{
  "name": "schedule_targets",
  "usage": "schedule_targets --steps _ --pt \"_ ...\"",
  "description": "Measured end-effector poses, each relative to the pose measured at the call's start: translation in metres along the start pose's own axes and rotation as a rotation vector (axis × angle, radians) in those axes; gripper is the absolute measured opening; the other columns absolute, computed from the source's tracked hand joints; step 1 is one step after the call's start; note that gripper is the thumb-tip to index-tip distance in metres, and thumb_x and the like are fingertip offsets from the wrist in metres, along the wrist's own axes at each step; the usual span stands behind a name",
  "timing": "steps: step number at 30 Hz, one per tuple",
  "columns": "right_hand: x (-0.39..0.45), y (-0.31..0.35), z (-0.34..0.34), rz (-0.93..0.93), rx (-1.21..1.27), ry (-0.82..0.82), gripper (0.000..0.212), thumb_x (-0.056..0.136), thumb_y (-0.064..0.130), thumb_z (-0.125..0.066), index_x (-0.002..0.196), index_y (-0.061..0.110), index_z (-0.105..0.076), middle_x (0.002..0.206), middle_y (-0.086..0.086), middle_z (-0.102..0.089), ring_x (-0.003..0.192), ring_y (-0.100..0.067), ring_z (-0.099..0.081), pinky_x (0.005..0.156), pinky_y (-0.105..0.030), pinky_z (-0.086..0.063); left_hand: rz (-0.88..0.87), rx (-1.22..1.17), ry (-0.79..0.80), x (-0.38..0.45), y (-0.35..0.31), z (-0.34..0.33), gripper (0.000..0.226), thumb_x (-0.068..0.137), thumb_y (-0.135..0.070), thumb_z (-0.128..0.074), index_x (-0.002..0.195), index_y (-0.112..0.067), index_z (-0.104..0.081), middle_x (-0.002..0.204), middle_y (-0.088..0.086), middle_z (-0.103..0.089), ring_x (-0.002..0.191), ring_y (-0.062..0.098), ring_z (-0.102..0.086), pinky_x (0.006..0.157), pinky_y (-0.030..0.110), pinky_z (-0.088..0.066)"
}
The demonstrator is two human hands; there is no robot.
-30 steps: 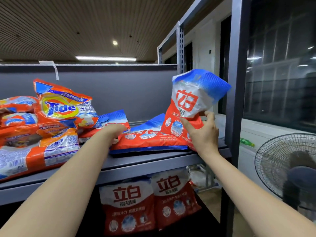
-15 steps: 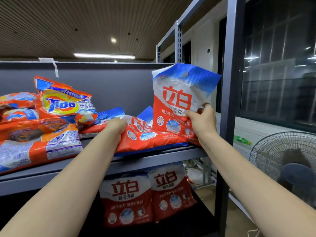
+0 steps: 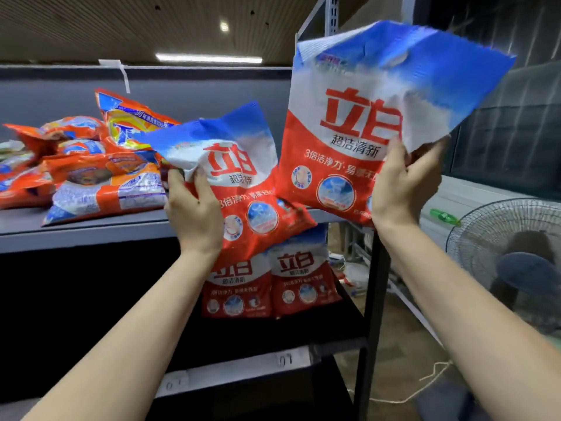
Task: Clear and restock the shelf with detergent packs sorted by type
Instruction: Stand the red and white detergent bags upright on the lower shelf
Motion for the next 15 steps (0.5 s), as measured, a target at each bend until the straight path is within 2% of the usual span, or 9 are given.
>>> schedule_targets --steps 2,4,6,9,12,15 --pt "-0.004 -0.004 0.013 -0.019 -0.030 -0.011 0.047 0.086 0.020 -0.053 0.131 0.006 -0.049 0.097 0.009 -0.063 0.082 0.000 -0.055 0.067 -0.006 -0.038 -0.095 0.025 0.050 -0.014 -0.003 0.011 0.022 0.095 -0.020 -0.048 0.102 0.000 -0.056 0.096 0.017 -0.066 0.090 0.033 -0.056 0.073 0.033 -0.036" --pt "-0.012 -0.015 0.022 -0.049 -0.113 0.018 0.052 0.081 0.025 -0.049 0.129 0.006 -0.051 0.103 -0.004 -0.068 0.091 -0.023 -0.060 0.070 -0.024 -0.036 -0.166 0.103 0.121 -0.030 0.001 0.018 0.025 0.092 -0.023 -0.045 0.092 0.000 -0.055 0.079 0.021 -0.063 0.077 0.041 -0.056 0.066 0.039 -0.034" --pt "-0.023 -0.028 0.028 -0.054 -0.193 0.078 0.045 0.078 0.027 -0.046 0.117 0.008 -0.057 0.101 -0.008 -0.069 0.091 -0.031 -0.060 0.068 -0.027 -0.033 -0.231 0.183 0.214 -0.051 0.010 0.023 0.034 0.088 -0.032 -0.038 0.085 -0.001 -0.053 0.066 0.021 -0.059 0.065 0.044 -0.057 0.057 0.039 -0.035" --pt "-0.049 -0.057 0.032 -0.086 -0.309 0.209 0.038 0.075 0.032 -0.045 0.104 0.010 -0.058 0.094 -0.006 -0.067 0.077 -0.023 -0.057 0.064 -0.025 -0.033 -0.258 0.307 0.318 -0.080 0.033 0.030 0.038 0.085 -0.036 -0.035 0.082 -0.003 -0.054 0.056 0.017 -0.056 0.052 0.041 -0.057 0.053 0.030 -0.032" --pt "-0.078 -0.099 0.035 -0.145 -0.420 0.328 0.034 0.079 0.035 -0.045 0.101 0.012 -0.058 0.087 -0.011 -0.067 0.079 -0.033 -0.062 0.070 -0.036 -0.048 -0.099 0.458 0.329 -0.103 0.064 0.043 0.028 0.089 -0.035 -0.039 0.086 -0.013 -0.056 0.060 0.008 -0.057 0.060 0.038 -0.060 0.057 0.029 -0.032" --pt "-0.106 -0.146 0.031 -0.269 -0.571 0.495 0.026 0.089 0.026 -0.049 0.110 0.011 -0.055 0.091 -0.015 -0.066 0.090 -0.038 -0.061 0.080 -0.041 -0.048 0.171 0.544 0.344 -0.122 0.102 0.048 0.019 0.095 -0.034 -0.040 0.090 -0.021 -0.054 0.069 0.005 -0.059 0.074 0.038 -0.060 0.064 0.032 -0.034"
Point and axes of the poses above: each hand's wrist, its own x-axis towards the middle knuckle, its own z-axis out of the back of the hand, y = z × x, the point moved 5 cm from there along x, towards the middle knuckle
